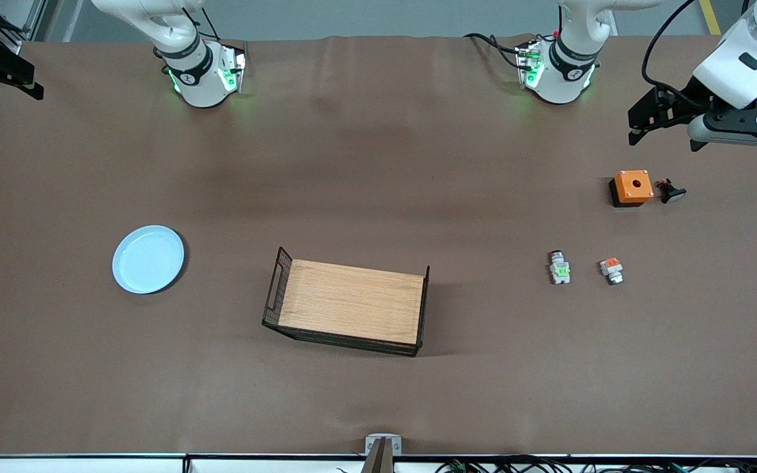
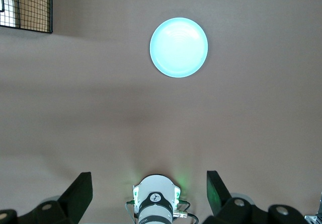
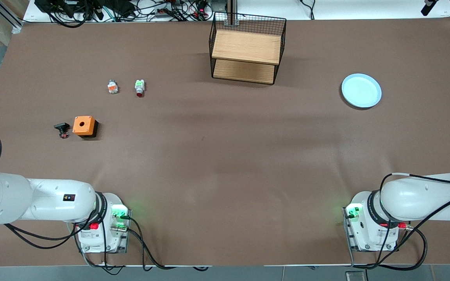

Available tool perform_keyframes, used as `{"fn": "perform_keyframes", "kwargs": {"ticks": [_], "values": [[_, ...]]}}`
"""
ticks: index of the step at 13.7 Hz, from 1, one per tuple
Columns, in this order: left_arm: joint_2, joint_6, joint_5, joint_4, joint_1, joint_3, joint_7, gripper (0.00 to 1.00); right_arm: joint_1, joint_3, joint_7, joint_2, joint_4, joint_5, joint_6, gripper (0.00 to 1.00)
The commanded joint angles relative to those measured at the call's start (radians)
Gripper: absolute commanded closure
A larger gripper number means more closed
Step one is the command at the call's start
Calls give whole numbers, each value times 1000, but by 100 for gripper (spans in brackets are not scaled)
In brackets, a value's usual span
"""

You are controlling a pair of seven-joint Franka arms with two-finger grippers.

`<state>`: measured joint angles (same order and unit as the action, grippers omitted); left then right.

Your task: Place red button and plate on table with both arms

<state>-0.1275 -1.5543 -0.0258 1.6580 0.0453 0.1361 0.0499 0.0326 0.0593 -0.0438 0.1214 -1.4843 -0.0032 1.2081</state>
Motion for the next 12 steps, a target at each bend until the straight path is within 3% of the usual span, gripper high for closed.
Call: {"fn": "perform_keyframes", "kwargs": {"ticks": [1, 12], "values": [[-18, -3, 17, 14, -4, 10, 18, 0, -13, -18, 15, -12, 13, -11, 10, 0], [-18, -3, 17, 13, -4, 10, 18, 0, -22, -16, 1, -48, 13, -9, 87, 0]]}}
